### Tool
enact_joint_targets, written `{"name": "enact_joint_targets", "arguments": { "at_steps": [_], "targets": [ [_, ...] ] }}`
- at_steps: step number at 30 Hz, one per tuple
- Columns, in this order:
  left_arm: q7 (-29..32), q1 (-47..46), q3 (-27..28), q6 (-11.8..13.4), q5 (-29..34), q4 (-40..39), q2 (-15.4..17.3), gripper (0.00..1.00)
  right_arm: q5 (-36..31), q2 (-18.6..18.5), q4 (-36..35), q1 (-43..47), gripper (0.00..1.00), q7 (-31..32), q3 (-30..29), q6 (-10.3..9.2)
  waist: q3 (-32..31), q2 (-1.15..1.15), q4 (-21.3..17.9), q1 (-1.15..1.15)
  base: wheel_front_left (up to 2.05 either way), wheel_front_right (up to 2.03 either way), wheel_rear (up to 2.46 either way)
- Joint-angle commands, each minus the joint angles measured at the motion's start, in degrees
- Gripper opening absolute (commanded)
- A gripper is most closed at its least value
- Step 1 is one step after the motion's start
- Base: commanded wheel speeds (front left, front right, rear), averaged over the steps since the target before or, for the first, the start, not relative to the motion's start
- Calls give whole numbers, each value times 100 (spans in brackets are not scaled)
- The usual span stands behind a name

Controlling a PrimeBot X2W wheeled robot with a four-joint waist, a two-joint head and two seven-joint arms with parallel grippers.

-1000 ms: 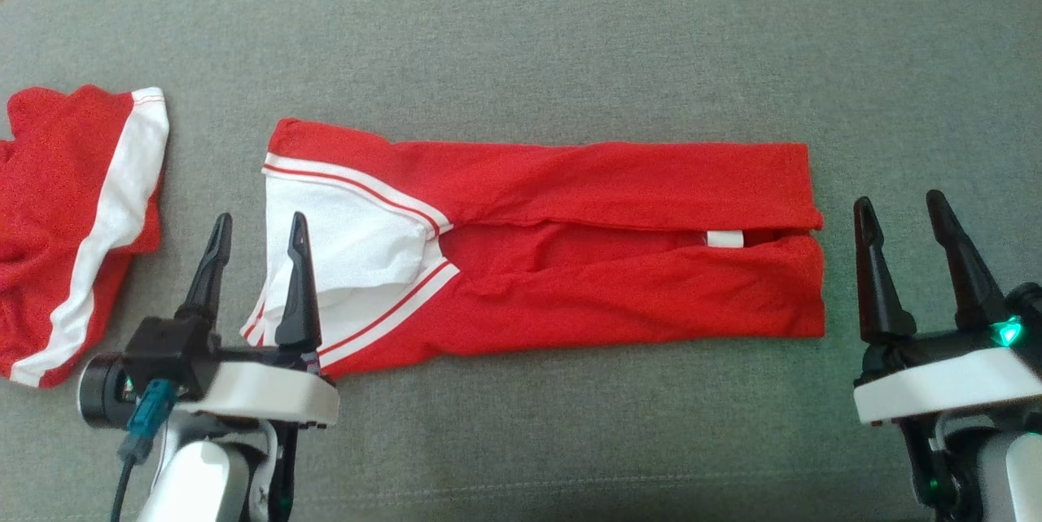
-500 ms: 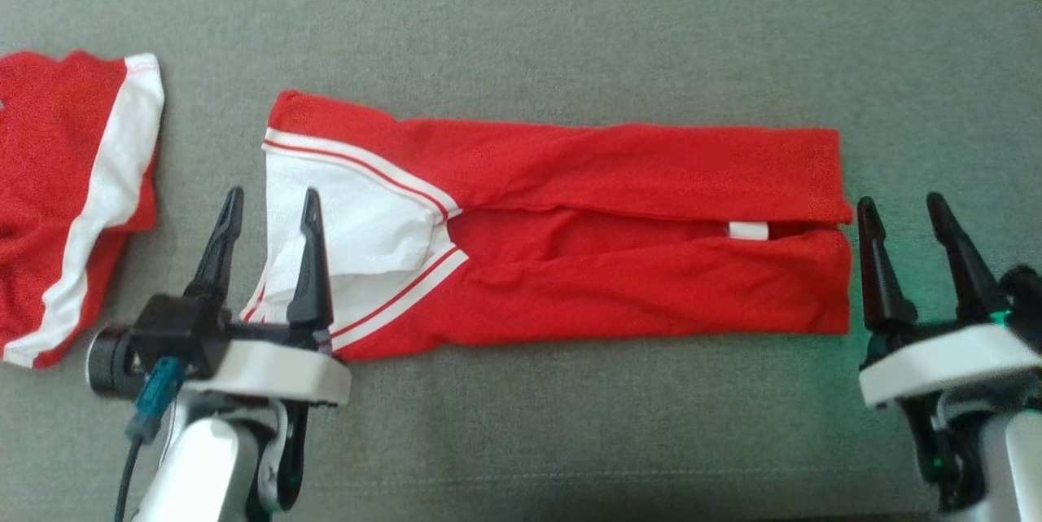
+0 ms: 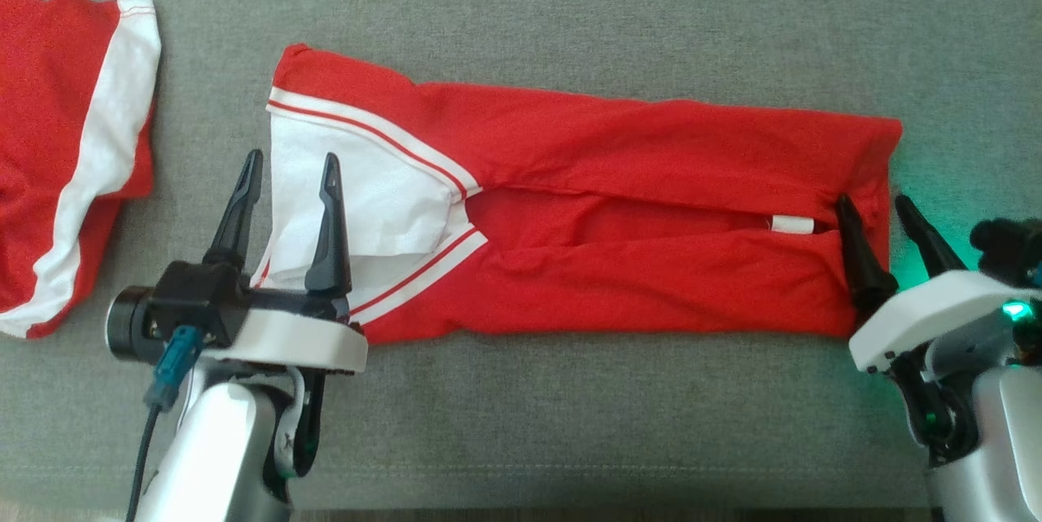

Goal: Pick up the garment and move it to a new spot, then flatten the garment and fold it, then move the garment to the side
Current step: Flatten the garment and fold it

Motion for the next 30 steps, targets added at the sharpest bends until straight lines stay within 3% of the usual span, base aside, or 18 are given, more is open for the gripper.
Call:
{"name": "enact_joint_targets", "arguments": {
  "at_steps": [1,5,6,8,9,17,26,30],
  "targets": [
    [-65,-195,190,-24,-12,-131,49,100,67,-10,-45,80,100,287,297,43,22,0,13,0,0,0,0],
    [-93,-239,197,-29,-15,-74,23,100,210,70,-177,228,100,596,375,43,19,0,26,0,0,0,0],
    [-98,-245,200,-29,-14,-63,19,100,227,83,-216,267,78,675,391,43,13,0,26,0,0,0,0],
    [-108,-255,208,-28,-13,-47,12,100,251,115,-277,324,17,798,375,43,3,0,24,0,0,0,0],
    [-112,-259,211,-30,-13,-41,8,100,256,130,-291,344,0,850,349,43,-3,0,24,0,0,0,0],
    [-131,-245,236,-45,-20,9,-8,100,287,30,-608,318,0,727,-117,43,-101,0,36,0,0,0,0],
    [-137,-163,231,-36,-14,-34,-7,100,280,-662,-962,264,0,646,-1362,43,-312,0,-13,0,0,0,0],
    [-137,-109,217,-27,-14,-28,12,100,357,-764,-1092,162,0,728,-1426,43,-460,0,-48,0,0,0,0]
  ]
}}
